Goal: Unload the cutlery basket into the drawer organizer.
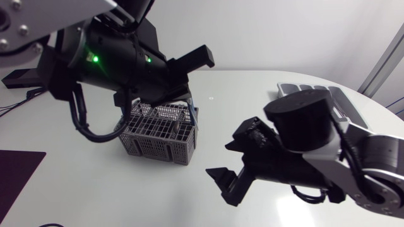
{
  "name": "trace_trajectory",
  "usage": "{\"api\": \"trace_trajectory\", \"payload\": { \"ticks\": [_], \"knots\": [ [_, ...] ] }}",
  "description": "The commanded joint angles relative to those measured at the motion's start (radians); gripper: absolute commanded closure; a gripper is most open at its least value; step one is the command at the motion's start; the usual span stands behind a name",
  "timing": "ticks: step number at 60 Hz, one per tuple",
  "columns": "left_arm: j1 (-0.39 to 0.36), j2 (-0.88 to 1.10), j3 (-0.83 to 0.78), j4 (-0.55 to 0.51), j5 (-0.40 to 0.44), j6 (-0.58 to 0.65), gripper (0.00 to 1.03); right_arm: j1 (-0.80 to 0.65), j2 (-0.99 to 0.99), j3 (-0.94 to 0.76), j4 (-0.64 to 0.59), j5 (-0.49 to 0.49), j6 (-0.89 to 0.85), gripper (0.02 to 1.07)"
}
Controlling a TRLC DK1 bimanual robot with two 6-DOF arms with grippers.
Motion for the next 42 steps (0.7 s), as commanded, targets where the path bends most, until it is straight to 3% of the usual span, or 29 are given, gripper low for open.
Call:
{"api": "trace_trajectory", "payload": {
  "ticks": [1, 21, 42],
  "knots": [
    [-0.013, -0.030, -0.081, 0.058, 0.033, 0.056, 0.99, -0.052, -0.065, -0.039, 0.005, -0.051, -0.059, 0.08],
    [-0.045, -0.043, -0.186, 0.178, 0.177, 0.123, 0.99, -0.113, -0.194, -0.062, -0.097, -0.083, -0.215, 0.08],
    [-0.106, -0.059, -0.248, 0.238, 0.290, 0.223, 0.99, -0.187, -0.197, -0.041, -0.209, -0.301, -0.409, 0.08]
  ]
}}
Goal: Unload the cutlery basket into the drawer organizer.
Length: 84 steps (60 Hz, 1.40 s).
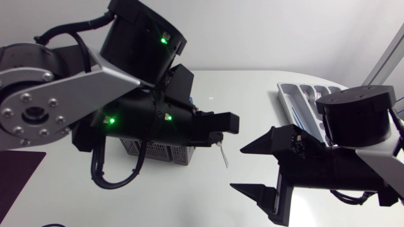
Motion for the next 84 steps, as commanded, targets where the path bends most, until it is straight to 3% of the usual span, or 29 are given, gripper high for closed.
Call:
{"api": "trace_trajectory", "payload": {
  "ticks": [1, 15, 23, 54, 66, 71, 84],
  "knots": [
    [-0.018, -0.028, -0.031, 0.026, 0.037, 0.042, 0.99, -0.023, 0.012, -0.005, -0.013, -0.048, -0.063, 0.08],
    [-0.056, -0.045, -0.076, 0.052, 0.080, 0.054, 0.99, -0.036, 0.058, 0.001, 0.027, -0.103, -0.082, 0.09],
    [-0.067, -0.051, -0.090, 0.055, 0.088, 0.065, 0.99, -0.036, 0.075, 0.009, 0.052, -0.120, -0.082, 0.15],
    [-0.073, -0.062, -0.100, 0.056, 0.106, 0.069, 0.99, -0.029, 0.073, 0.017, 0.081, -0.155, -0.073, 0.76],
    [-0.071, -0.065, -0.100, 0.058, 0.113, 0.068, 0.99, -0.028, 0.070, 0.014, 0.089, -0.165, -0.070, 0.89],
    [-0.071, -0.066, -0.099, 0.063, 0.113, 0.068, 0.99, -0.033, 0.062, 0.006, 0.115, -0.168, -0.051, 1.02],
    [-0.068, -0.066, -0.099, 0.072, 0.113, 0.063, 0.99, -0.036, 0.073, 0.006, 0.116, -0.172, -0.040, 1.02]
  ]
}}
